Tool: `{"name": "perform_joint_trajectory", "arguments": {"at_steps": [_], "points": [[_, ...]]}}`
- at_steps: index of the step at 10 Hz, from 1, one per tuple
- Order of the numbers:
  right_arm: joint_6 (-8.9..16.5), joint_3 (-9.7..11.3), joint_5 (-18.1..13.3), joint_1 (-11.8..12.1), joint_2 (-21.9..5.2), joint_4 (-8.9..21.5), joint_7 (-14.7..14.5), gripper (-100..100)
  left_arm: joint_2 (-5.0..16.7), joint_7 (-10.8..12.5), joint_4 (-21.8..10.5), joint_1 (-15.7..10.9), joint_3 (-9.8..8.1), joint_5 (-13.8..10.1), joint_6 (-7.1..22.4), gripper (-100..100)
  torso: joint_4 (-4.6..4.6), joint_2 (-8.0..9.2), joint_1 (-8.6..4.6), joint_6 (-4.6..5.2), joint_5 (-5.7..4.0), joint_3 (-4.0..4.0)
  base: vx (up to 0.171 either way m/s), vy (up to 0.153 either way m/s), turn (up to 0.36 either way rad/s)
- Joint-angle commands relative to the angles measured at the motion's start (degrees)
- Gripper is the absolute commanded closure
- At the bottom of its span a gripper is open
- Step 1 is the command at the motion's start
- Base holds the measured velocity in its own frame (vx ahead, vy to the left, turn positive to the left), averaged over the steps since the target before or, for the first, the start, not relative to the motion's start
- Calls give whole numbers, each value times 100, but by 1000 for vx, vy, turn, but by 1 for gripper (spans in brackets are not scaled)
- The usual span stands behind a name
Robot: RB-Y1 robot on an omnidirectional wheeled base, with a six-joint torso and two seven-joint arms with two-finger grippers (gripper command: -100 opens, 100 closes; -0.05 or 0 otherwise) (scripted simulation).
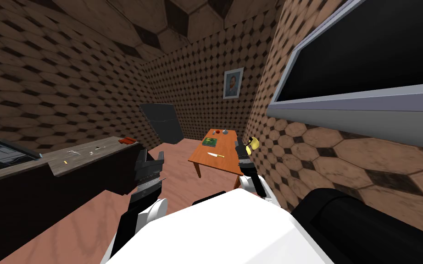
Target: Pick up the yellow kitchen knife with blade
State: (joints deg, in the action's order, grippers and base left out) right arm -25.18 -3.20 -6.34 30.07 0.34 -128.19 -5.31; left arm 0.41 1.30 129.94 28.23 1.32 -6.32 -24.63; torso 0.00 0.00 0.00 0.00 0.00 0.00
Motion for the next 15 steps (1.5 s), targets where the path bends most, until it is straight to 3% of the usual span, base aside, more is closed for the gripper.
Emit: {"name": "perform_joint_trajectory", "arguments": {"at_steps": [1,8,15], "points": [[-9,-24,9,-10,-195,29,24,-100,0,0,0,0,0,0,0,0,0,0,0,0,0,0,-6,8,68],[-90,-262,62,-111,-1109,521,266,-100,0,0,0,-1,1,0,0,0,0,-1,6,-3,2,0,-7,20,167],[-168,-274,-73,-154,-2121,1608,494,-100,0,0,0,0,0,0,0,0,-4,-19,3,-1,1,-11,35,16,318]]}}
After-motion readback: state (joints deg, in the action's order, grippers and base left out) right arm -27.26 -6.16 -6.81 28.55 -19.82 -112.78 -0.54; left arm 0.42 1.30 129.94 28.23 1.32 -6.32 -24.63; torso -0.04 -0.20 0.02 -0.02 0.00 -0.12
